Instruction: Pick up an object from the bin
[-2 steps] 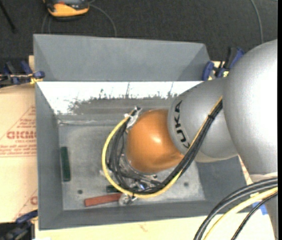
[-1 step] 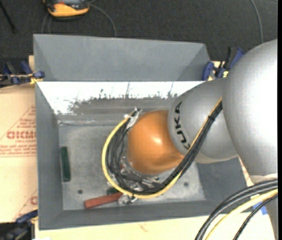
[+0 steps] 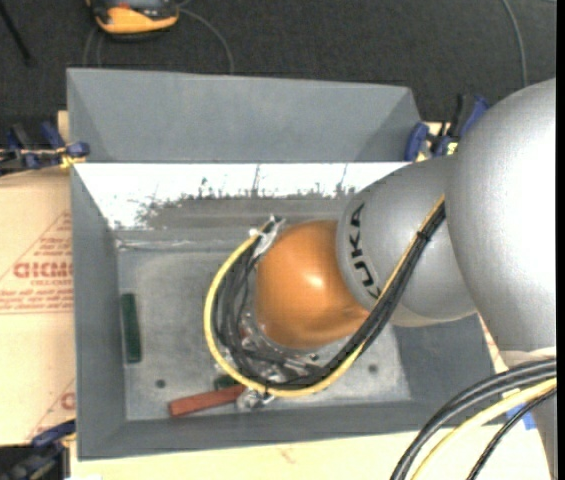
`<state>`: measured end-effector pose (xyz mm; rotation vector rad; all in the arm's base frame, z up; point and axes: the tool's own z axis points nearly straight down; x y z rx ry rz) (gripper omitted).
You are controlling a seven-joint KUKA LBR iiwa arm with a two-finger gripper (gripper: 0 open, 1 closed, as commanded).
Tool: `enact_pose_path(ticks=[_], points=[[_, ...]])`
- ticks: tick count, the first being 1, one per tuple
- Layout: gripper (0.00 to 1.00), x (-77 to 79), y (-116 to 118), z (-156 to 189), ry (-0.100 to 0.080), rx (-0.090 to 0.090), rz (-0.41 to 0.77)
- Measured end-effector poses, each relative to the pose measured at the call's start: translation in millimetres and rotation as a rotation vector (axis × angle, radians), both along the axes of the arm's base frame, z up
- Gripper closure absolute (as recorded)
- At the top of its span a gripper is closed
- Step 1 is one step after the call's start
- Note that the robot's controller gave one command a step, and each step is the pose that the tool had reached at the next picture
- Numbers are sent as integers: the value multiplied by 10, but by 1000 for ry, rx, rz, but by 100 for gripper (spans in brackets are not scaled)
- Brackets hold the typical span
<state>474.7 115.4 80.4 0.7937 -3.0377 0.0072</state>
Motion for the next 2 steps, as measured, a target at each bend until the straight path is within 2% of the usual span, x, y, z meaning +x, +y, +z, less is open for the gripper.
enact_pose_path(ticks=[1,2], points=[[100,-15,-1,54,1,2,-2],[100,-33,2,263,6,3,-1]])
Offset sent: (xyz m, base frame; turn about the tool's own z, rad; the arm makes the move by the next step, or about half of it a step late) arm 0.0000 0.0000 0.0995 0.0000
